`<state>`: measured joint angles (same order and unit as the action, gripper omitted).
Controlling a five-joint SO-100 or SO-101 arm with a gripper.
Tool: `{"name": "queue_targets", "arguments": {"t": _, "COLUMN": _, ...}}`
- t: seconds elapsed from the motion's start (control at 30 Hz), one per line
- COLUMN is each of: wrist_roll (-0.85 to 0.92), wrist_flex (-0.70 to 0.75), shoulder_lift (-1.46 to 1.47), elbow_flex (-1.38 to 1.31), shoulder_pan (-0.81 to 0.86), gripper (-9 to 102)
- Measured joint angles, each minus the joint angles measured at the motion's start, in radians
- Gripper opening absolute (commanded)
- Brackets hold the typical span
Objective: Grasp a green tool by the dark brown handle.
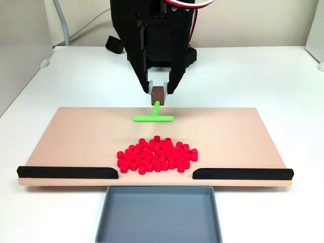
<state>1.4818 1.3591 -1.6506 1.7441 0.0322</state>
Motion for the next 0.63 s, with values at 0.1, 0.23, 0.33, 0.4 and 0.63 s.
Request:
{"name": "queue_targets", "arguments": {"t": 0.1, "wrist_roll": 0.000, "wrist_flex": 0.000, "shoulder_lift": 0.000, "elbow_flex": 0.000, "shoulder_pan": 0.000, "gripper": 0}}
{"name": "queue_targets", "arguments": {"t": 0.23, "wrist_roll": 0.000, "wrist_flex": 0.000, "shoulder_lift": 0.000, "elbow_flex": 0.000, "shoulder_pan": -0.009, "gripper": 0}}
{"name": "queue_targets", "arguments": {"t": 0.33, "wrist_roll": 0.000, "wrist_flex": 0.000, "shoulder_lift": 0.000, "elbow_flex": 0.000, "shoulder_pan": -0.017, "gripper": 0}}
{"name": "queue_targets", "arguments": {"t": 0.4, "wrist_roll": 0.000, "wrist_flex": 0.000, "shoulder_lift": 0.000, "elbow_flex": 0.000, "shoulder_pan": -0.018, "gripper": 0}}
{"name": "queue_targets", "arguments": {"t": 0.63, "wrist_roll": -0.009, "wrist_flex": 0.000, "shoulder_lift": 0.000, "elbow_flex": 0.000, "shoulder_pan": -0.018, "gripper": 0}}
